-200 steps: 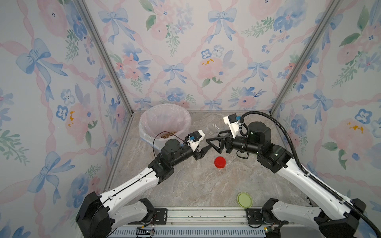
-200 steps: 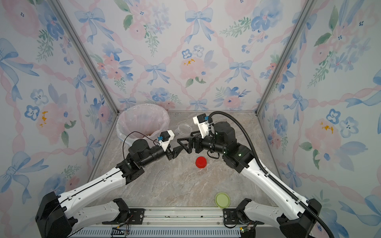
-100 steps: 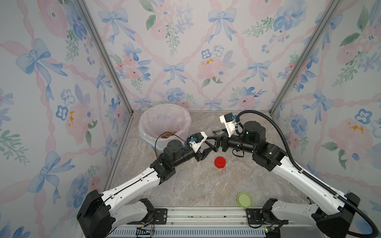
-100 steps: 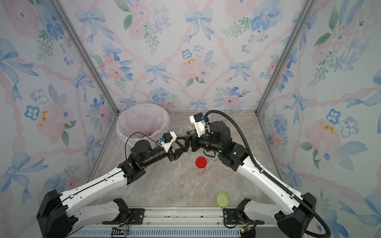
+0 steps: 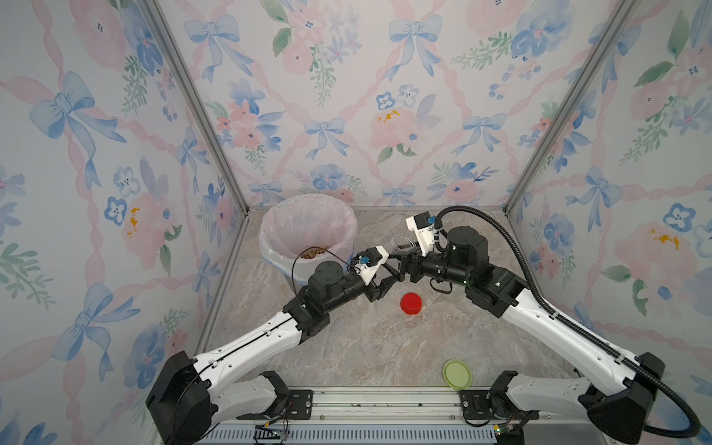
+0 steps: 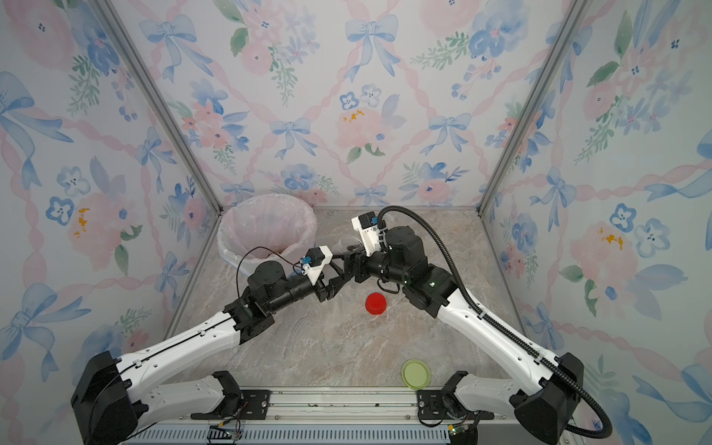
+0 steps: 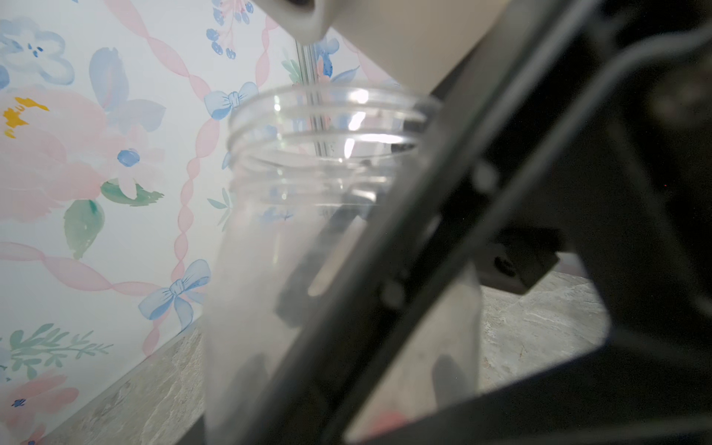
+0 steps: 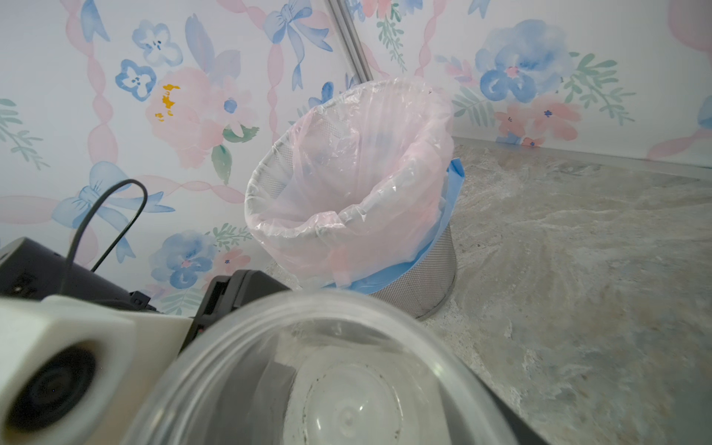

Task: Empty moldy peanuts from jars
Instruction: Place the jar at the center of the board.

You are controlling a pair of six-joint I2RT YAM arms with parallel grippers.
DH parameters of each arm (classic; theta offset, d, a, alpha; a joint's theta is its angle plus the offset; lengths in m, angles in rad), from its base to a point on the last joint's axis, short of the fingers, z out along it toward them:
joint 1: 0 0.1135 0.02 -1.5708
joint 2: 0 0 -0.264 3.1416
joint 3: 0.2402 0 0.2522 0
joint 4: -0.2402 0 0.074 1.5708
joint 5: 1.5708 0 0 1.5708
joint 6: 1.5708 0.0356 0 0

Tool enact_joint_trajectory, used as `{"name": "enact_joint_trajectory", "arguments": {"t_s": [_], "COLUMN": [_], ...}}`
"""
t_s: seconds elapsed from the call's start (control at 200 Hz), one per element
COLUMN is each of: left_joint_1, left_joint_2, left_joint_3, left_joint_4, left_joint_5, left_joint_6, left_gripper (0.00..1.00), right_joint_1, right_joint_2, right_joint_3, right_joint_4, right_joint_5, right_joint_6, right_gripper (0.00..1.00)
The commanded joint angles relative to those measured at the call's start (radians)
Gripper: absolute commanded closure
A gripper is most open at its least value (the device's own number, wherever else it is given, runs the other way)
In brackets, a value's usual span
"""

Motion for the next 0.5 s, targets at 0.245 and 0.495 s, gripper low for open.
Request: {"name": "enact_joint_trajectory", "arguments": {"t_s": [0.245,0.495], "left_joint_1": [-0.014,-0.026], "left_joint_2": [0.008,0.009], "left_joint_3": [-0.012,-0.048], "left_joint_4": [0.037,0.026], "left_joint_5": [0.109,0.221], "left_joint_6": [0.020,0.038], "left_gripper": [0.58,0.05], "right_joint_1": [0.021,-0.018], "right_joint_2": [0.024,-0.023], "right_joint_3": [-0.005,-0.014], "right_joint_4": [-0.124,-0.207], "right_joint_5": [0.174,0.284], "right_joint_6": [-0.045,-0.078], "right_gripper": [0.52,0.55]}}
